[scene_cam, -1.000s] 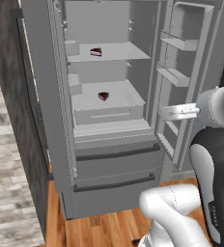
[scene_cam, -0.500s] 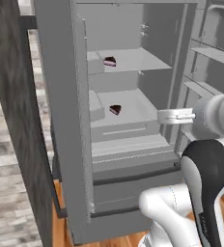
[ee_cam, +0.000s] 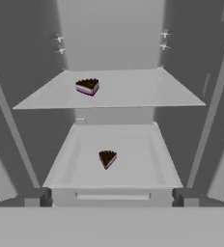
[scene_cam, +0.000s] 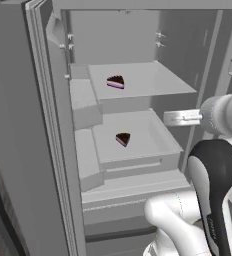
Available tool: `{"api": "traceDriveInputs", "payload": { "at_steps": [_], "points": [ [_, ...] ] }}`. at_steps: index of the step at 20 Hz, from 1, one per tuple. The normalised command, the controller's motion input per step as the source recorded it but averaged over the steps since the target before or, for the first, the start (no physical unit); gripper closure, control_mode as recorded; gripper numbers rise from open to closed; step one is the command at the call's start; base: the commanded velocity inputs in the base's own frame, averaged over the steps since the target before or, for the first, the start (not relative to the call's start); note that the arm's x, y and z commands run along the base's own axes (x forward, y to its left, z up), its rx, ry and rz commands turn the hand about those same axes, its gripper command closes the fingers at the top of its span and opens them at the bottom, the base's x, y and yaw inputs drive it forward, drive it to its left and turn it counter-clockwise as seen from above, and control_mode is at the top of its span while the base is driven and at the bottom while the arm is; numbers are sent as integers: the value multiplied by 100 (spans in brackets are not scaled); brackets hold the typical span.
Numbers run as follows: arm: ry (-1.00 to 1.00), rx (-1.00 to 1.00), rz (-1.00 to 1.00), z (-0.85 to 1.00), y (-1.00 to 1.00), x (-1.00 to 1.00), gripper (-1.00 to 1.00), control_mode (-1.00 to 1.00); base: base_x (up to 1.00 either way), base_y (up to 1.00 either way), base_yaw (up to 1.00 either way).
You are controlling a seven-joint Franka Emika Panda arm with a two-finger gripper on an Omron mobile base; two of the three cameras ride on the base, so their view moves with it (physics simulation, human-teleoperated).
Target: Take the cakes from the fridge and place them on the empty tray on the dining counter.
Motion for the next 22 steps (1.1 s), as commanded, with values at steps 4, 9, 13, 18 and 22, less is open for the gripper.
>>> {"api": "traceDriveInputs", "payload": {
  "at_steps": [4,9,13,18,22],
  "points": [
    [0,0,0,0,0,0,-100,100,100,61,0],
    [0,0,0,0,0,0,-100,100,100,77,15],
    [10,7,16,-23,26,50,-100,-100,50,35,18],
    [18,2,21,-91,31,97,-100,-100,0,0,0],
    [18,-2,1,-63,31,76,-100,-100,0,0,0]
  ]
}}
